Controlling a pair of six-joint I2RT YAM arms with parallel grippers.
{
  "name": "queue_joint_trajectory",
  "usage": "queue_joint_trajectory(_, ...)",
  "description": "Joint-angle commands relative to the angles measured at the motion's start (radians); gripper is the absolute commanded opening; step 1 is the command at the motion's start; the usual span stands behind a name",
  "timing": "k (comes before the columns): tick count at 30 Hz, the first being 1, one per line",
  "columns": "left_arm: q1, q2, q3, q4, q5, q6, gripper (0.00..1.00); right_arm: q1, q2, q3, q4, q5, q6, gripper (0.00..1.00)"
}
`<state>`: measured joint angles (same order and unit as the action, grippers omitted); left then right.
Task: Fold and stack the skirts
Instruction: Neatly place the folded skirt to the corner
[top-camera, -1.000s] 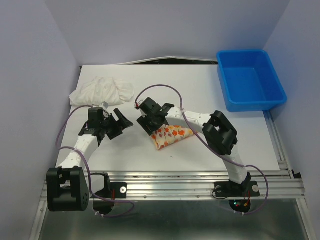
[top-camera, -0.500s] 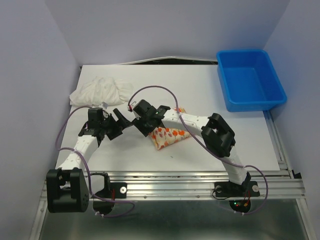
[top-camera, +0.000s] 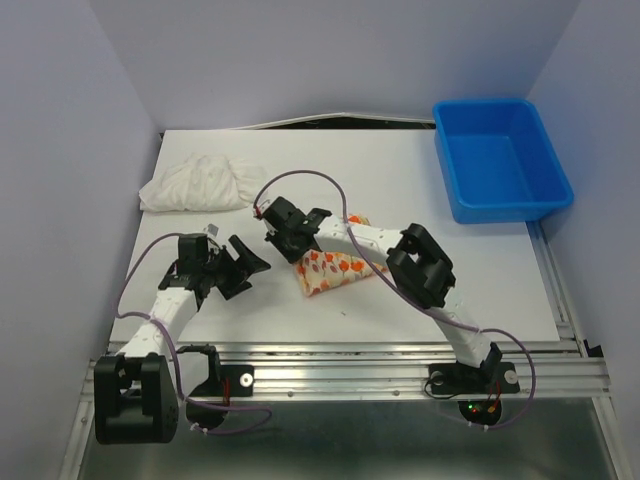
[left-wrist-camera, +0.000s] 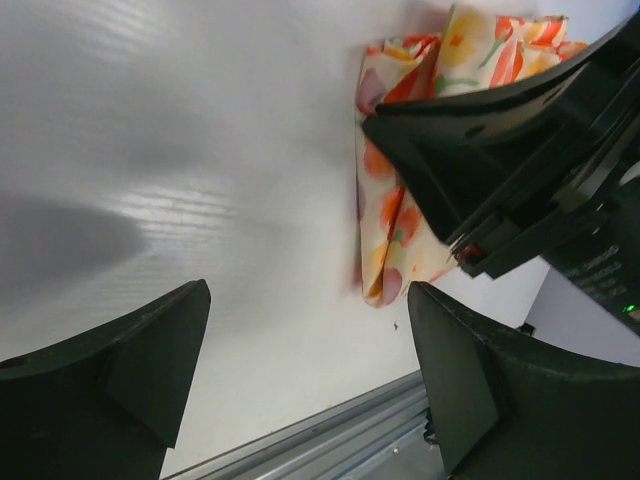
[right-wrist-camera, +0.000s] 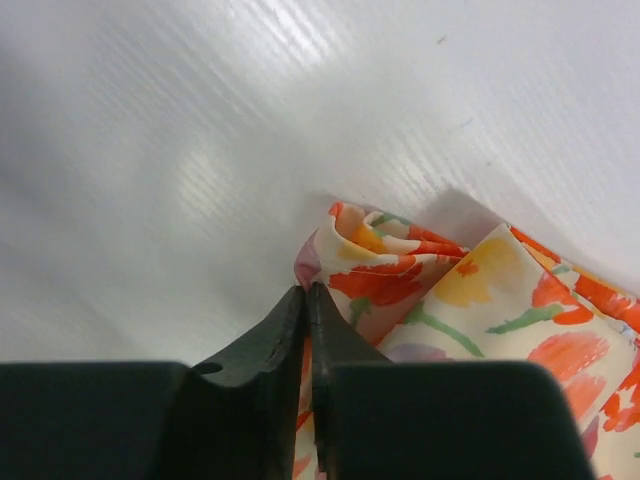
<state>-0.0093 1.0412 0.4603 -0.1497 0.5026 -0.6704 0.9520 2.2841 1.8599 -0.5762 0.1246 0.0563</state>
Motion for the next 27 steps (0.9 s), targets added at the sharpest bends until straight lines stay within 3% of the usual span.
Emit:
queue_joint_trajectory(1,0.002,-0.076,-0.054,0.071,0.062,-0.024,0.91,-0.019,0.009,0.11,0.009,0.007,0.031,0.08)
queue_joint_trajectory(2,0.0,-0.084,-0.067,0.091,0.073,-0.026,0.91,-0.031,0.008,0.117,0.01,-0.009,0.04,0.01)
queue_joint_trajectory(7,-0.023,-0.04,-0.092,0.243,0.08,-0.081,0.9,-0.062,0.006,0.171,0.012,-0.074,0.102,0.01)
queue_joint_trajectory(15,-0.168,0.206,-0.022,0.55,0.042,-0.123,0.91,-0.082,-0.005,0.193,0.01,-0.174,0.149,0.01)
queue_joint_trajectory(27,-0.27,0.428,0.107,0.674,-0.035,-0.092,0.94,-0.131,-0.032,0.226,0.01,-0.221,0.177,0.01)
